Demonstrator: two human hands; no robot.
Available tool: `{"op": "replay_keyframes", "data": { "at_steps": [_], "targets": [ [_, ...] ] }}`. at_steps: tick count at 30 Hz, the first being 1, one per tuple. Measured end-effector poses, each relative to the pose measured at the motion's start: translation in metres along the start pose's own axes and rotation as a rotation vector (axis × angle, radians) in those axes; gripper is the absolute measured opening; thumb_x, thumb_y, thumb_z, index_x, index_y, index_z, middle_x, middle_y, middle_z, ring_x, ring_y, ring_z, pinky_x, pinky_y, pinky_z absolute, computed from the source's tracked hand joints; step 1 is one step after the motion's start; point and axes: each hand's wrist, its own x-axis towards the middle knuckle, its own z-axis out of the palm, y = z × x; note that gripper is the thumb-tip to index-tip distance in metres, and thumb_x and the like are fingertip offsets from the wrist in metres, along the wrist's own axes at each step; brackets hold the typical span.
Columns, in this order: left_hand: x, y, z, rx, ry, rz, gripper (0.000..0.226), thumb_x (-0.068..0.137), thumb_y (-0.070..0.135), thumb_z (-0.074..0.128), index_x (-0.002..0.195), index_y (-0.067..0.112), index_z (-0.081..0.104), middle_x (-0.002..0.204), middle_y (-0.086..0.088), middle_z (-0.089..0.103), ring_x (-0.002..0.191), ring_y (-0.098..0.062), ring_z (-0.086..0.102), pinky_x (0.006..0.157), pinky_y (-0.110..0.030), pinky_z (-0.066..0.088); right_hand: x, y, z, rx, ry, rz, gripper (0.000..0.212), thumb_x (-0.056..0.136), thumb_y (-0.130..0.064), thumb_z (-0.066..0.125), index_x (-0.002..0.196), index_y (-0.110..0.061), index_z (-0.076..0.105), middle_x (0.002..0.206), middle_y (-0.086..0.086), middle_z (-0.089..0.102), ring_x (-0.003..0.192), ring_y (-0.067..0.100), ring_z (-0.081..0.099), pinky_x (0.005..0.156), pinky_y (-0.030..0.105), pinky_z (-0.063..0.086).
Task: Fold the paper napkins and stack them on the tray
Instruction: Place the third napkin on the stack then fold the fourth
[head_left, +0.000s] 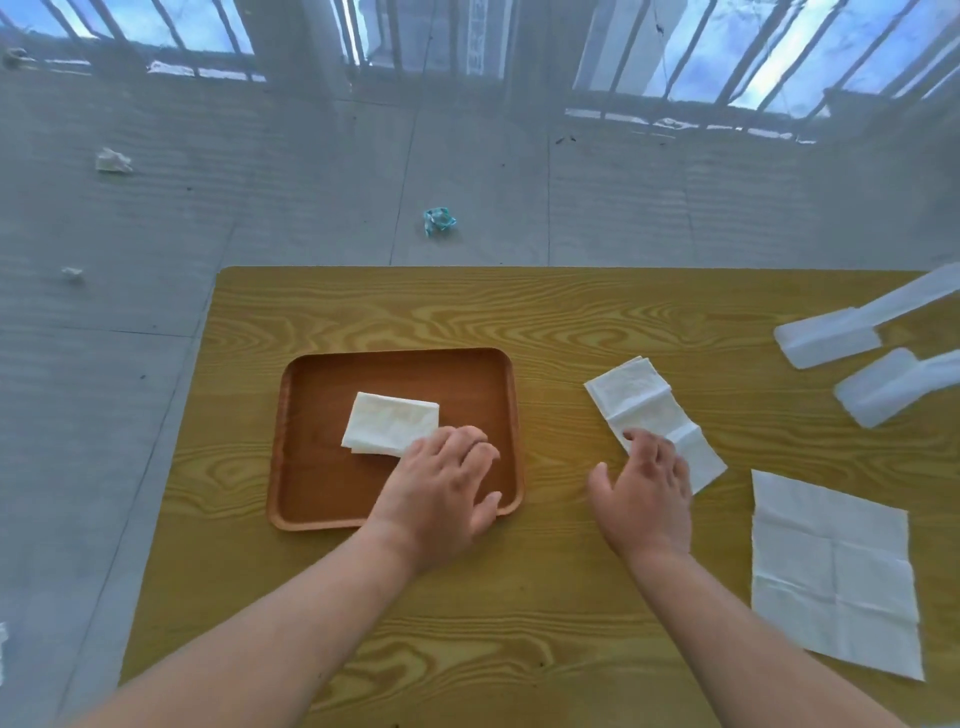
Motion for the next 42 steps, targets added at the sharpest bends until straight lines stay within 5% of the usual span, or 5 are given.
{"op": "replay_keyframes", "data": {
  "at_steps": [10, 25, 31, 34, 42],
  "targets": [
    [0.027, 0.090, 0.040, 0.098, -0.177, 0.358, 0.033, 0.085, 0.040, 0.055, 0.104, 0.017, 0.068, 0.106, -0.002, 0.066, 0.096, -0.025, 0.061, 0.083, -0.040, 0.053, -0.031, 0.025, -0.022, 0.247, -0.139, -0.074, 0.036, 0.095, -0.015, 0.048, 0.128, -0.028, 0.051, 0.116, -0.007, 0.068, 0.099, 0.018, 0.064, 0.075, 0.033, 0.044],
    [0.049, 0.107, 0.055, 0.169, -0.239, 0.213, 0.021, 0.091, 0.036, 0.051, 0.085, 0.020, 0.063, 0.086, 0.003, 0.063, 0.082, -0.023, 0.056, 0.072, -0.037, 0.044, -0.032, 0.083, -0.034, -0.197, -0.278, -0.468, 0.060, 0.085, -0.051, 0.058, 0.139, -0.026, 0.049, 0.129, -0.005, 0.054, 0.118, 0.020, 0.046, 0.105, 0.036, 0.042],
    [0.050, 0.104, 0.039, -0.060, -0.106, 0.034, 0.032, 0.083, 0.052, 0.056, 0.099, 0.024, 0.057, 0.099, 0.009, 0.057, 0.092, -0.015, 0.051, 0.080, -0.034, 0.044, -0.021, 0.070, -0.035, -0.040, -0.242, -0.386, 0.011, 0.089, -0.026, 0.056, 0.093, -0.021, 0.065, 0.091, -0.004, 0.062, 0.088, 0.019, 0.052, 0.080, 0.036, 0.047],
    [0.049, 0.100, 0.033, -0.035, 0.018, 0.064, 0.039, 0.081, 0.052, 0.066, 0.100, 0.020, 0.052, 0.101, 0.004, 0.055, 0.091, -0.019, 0.049, 0.080, -0.035, 0.043, -0.011, 0.065, -0.038, 0.160, -0.238, -0.173, 0.026, 0.092, -0.026, 0.054, 0.071, -0.011, 0.052, 0.072, 0.003, 0.056, 0.073, 0.021, 0.049, 0.062, 0.040, 0.042],
    [0.054, 0.103, 0.048, 0.316, -0.211, 0.330, 0.036, 0.086, 0.040, 0.066, 0.113, 0.016, 0.061, 0.115, -0.003, 0.061, 0.098, -0.026, 0.058, 0.079, -0.041, 0.051, -0.013, 0.075, -0.045, 0.010, -0.031, -0.230, 0.040, 0.090, -0.032, 0.060, 0.128, -0.019, 0.055, 0.117, 0.001, 0.058, 0.112, 0.023, 0.051, 0.101, 0.037, 0.043]
  ]
}}
